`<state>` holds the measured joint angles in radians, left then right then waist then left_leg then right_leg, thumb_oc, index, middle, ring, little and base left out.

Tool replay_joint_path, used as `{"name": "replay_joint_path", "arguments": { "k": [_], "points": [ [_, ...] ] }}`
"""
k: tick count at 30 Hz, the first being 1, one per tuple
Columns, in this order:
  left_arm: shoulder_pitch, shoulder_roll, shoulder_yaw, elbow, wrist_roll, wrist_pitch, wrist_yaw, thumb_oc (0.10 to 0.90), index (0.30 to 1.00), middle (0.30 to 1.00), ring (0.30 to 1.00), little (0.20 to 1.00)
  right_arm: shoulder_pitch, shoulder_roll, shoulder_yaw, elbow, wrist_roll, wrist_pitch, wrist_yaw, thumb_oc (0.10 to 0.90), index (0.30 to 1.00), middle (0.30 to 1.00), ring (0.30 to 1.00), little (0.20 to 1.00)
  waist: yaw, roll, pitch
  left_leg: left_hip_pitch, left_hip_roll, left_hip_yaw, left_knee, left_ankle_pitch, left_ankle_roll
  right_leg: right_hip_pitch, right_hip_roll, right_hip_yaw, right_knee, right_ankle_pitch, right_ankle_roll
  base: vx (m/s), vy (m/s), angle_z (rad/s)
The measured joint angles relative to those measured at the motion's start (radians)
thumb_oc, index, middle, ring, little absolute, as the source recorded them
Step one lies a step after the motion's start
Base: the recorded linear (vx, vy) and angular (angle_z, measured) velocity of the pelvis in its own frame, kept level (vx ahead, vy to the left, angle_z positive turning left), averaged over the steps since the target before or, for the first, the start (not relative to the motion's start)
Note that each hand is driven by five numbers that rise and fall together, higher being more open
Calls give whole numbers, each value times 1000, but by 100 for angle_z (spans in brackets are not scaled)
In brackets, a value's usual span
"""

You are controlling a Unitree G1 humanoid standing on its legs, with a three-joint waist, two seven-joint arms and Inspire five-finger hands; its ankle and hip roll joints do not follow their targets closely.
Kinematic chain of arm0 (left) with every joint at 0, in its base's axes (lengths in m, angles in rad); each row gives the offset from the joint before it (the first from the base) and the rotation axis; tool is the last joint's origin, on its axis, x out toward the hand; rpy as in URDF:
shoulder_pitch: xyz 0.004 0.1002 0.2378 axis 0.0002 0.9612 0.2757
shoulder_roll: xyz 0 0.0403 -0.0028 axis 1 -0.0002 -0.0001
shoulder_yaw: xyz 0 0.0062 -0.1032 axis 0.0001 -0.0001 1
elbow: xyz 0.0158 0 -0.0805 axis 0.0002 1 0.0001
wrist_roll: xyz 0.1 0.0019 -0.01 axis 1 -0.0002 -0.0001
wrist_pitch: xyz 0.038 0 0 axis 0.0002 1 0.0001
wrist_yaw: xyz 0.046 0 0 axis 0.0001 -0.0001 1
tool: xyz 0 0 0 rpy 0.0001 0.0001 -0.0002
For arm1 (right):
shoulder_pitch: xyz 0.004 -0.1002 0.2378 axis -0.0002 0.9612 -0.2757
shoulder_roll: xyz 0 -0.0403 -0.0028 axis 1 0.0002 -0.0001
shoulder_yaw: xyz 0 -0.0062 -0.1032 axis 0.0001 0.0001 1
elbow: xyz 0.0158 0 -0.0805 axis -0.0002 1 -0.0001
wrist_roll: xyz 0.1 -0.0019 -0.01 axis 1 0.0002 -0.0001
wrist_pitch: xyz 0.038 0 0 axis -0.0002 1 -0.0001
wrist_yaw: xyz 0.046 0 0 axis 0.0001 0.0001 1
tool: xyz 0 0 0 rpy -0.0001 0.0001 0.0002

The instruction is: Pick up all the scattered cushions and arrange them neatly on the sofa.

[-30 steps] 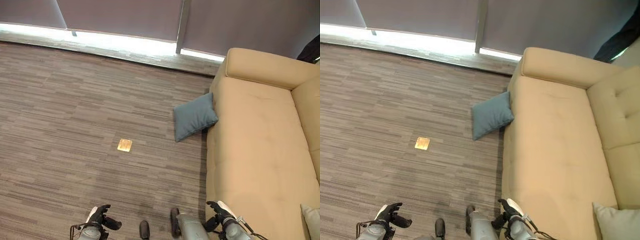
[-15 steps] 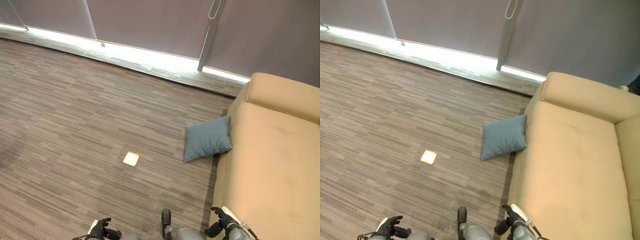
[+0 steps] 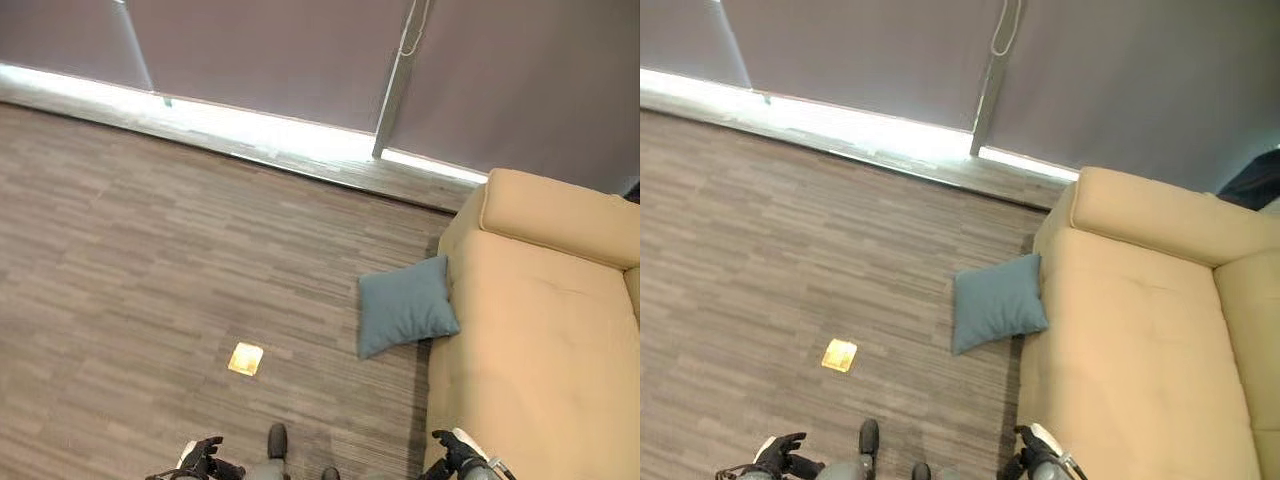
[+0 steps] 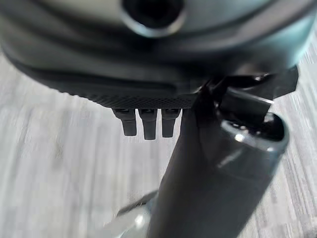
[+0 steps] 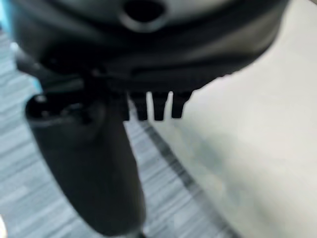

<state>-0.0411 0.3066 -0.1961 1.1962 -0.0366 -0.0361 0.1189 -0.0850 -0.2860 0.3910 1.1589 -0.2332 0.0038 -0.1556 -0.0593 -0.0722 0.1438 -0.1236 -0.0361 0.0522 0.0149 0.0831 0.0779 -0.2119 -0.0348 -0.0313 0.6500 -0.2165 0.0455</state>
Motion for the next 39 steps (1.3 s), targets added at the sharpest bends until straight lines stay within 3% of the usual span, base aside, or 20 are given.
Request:
{"name": "replay_joint_path", "arguments": {
  "k": [2,3,7,9,11,13,15,18,20,21,22,25,28,29,32,35,36,37,38,39],
  "points": [
    [-5,4,2,2,-1,1,3,800,900,900,900,900,-16,14,4,-9,0,0,0,800,900,900,900,900,1,-13,3,40,-28,42,-13,-35,43,-85,-93,-18,117,-1,3,143,94,-50],
    [-12,7,2,3,-1,1,2,800,900,900,900,900,-19,18,4,-39,-2,-3,-6,800,900,900,900,900,-16,7,14,67,-33,49,-23,-24,33,-116,-117,-15,82,-3,14,284,85,-31],
    [-39,17,14,27,-2,1,4,800,900,900,900,900,-31,26,12,-36,-2,0,-1,800,900,900,900,900,-14,-10,26,151,-35,97,-51,-114,31,-164,-73,-108,-216,34,47,425,57,-52],
    [-38,17,19,44,-2,7,0,800,900,900,900,900,-26,24,11,-62,-9,1,1,800,900,900,900,900,-40,-41,27,186,-65,126,-55,-137,12,-228,-53,-141,-404,143,69,300,7,-29],
    [-31,3,17,36,-1,8,-7,800,900,900,900,900,5,23,11,-63,-20,9,2,800,900,900,900,900,-52,-49,25,217,-76,119,-57,-152,4,-227,-43,-155,-444,192,42,312,-27,20],
    [-9,-11,9,3,1,8,-8,800,900,900,900,900,51,22,11,-58,-27,8,6,800,900,900,900,900,-61,-40,13,280,-69,84,-51,-204,-15,-184,-22,-150,-443,250,-24,333,-26,33],
    [2,-19,1,4,5,8,-21,800,900,900,900,900,71,17,8,-49,-29,7,12,800,900,900,900,900,-65,-12,3,297,-43,52,-1,-247,-51,-146,4,-155,-451,317,-76,312,-62,19],
    [31,-31,4,7,22,8,-22,800,900,900,900,900,79,16,-8,-30,-29,7,21,800,900,900,900,900,-62,1,-18,194,-1,45,371,-243,-163,28,31,-149,-590,315,-126,230,-119,0],
    [34,-48,4,2,21,8,-22,800,900,900,900,900,72,-6,-9,-31,-28,6,20,800,900,900,900,900,-64,19,-40,85,17,28,615,-191,-241,65,49,-146,-615,297,-154,235,-97,-15],
    [20,-49,17,-17,14,5,-20,800,900,900,900,900,53,-19,-9,-24,-27,8,20,800,900,900,900,900,-44,22,-39,-58,46,25,856,-116,-264,100,60,-123,-640,295,-173,204,-46,-35],
    [14,-39,22,-31,16,-2,-18,800,900,900,900,900,40,-22,-9,-22,-26,8,19,800,900,900,900,900,-34,10,-34,-109,61,34,888,-137,-229,124,64,-104,-646,283,-187,214,-10,-40],
    [-12,-6,18,-39,20,-4,-18,800,900,900,900,900,4,-20,-8,-15,-20,7,17,800,900,900,900,900,-35,-22,-22,-184,87,37,754,-171,-174,189,65,-87,-656,258,-183,226,49,-40],
    [-29,3,0,-35,21,-5,-21,800,900,900,900,900,-14,-27,-7,-25,-18,2,13,800,900,900,900,900,-42,-31,-22,-179,77,-12,375,-157,-171,234,71,-57,-689,235,-151,283,137,-35],
    [-37,0,1,-33,20,-4,-22,800,900,900,900,900,-10,-27,-6,-16,-18,6,13,800,900,900,900,900,-38,-38,-13,-174,73,-29,252,-117,-181,247,79,-46,-696,236,-152,282,166,-38],
    [-39,-8,2,-15,17,-7,-23,800,900,900,900,900,-9,-33,-19,13,-18,9,11,800,900,900,900,900,-24,-31,-13,-146,61,-202,-49,-41,-189,275,99,36,-717,209,-121,294,189,-64],
    [-48,-23,0,17,11,-5,-24,800,900,900,900,900,-8,-50,-19,30,-19,9,9,800,900,900,900,900,-14,-4,-4,-94,59,-188,-30,-11,-146,350,93,97,-723,173,-91,301,267,-83],
    [-27,-30,-7,21,19,-1,-23,800,900,900,900,900,3,-61,-18,28,-19,6,7,800,900,900,900,900,-24,29,-9,-63,72,-165,-14,90,-124,378,104,120,-702,132,-69,256,244,-62],
    [-33,-19,-23,26,24,-1,-22,800,900,900,900,900,13,-45,-17,35,-19,7,0,800,900,900,900,900,-36,13,-12,-50,43,-140,-5,56,-96,372,70,121,-666,102,-68,250,246,-60],
    [-18,-13,-33,18,30,-4,-20,800,900,900,900,900,27,-32,-26,28,-19,4,2,800,900,900,900,900,-31,12,-18,-22,38,-101,-26,67,-82,321,53,116,-548,38,-30,113,157,-37],
    [-20,-9,-35,11,31,-4,-21,800,900,900,900,900,36,-28,-24,20,-19,4,3,800,900,900,900,900,-36,11,-21,-19,27,-90,-25,47,-74,297,39,115,-520,35,-25,138,199,-62]
  ]
}}
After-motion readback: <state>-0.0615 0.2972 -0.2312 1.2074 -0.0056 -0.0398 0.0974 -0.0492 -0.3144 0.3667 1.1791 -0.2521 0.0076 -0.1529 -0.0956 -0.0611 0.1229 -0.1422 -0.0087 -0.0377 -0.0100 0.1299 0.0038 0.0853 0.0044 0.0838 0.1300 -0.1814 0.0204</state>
